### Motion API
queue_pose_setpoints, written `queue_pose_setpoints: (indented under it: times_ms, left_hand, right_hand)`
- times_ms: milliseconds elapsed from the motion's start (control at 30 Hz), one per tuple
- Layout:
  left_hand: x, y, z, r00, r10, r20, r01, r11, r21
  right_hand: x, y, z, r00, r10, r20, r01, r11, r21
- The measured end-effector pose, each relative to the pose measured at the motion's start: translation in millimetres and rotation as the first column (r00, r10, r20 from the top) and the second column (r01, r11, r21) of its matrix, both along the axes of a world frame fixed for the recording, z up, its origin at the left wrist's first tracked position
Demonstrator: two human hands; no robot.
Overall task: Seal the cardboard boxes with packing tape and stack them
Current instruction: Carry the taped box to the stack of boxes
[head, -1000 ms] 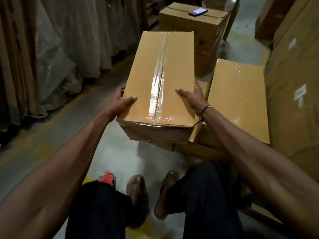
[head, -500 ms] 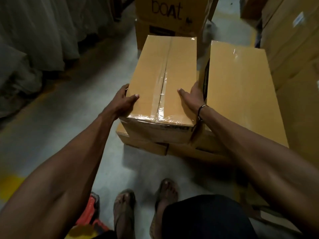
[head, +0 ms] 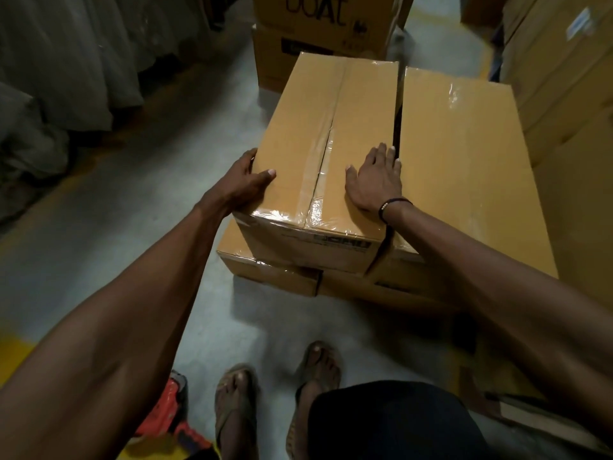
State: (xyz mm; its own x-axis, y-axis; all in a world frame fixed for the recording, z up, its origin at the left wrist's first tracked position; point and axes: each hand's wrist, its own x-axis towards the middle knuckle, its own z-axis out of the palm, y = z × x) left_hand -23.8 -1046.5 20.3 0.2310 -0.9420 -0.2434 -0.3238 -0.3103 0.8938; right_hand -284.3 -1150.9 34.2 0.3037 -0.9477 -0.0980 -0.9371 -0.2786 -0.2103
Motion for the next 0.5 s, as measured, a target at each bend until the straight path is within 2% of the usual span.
queue_pose_setpoints:
  times_ms: [133,267,500]
  left_hand:
    - [-2,3,-1,0.998,-0.033,0.049,0.032,0.999,0.028]
    - [-4,6,-3,0.980,-0.026,0.197,0.015,0.998,0.058]
    - [-27,11,-5,0.902,0.112,0.417,-0.099,0.994,-0.054]
  right_hand:
    - [-11,4,-5,1.000,0.028,0.013,-0.028,1.000,-0.007]
    - [-9,10,-10,0.999,0.038,0.013,-0.037,0.998,-0.041]
    - [-9,14,-11,1.000,0.010,0.017,-0.009,0.998,-0.058]
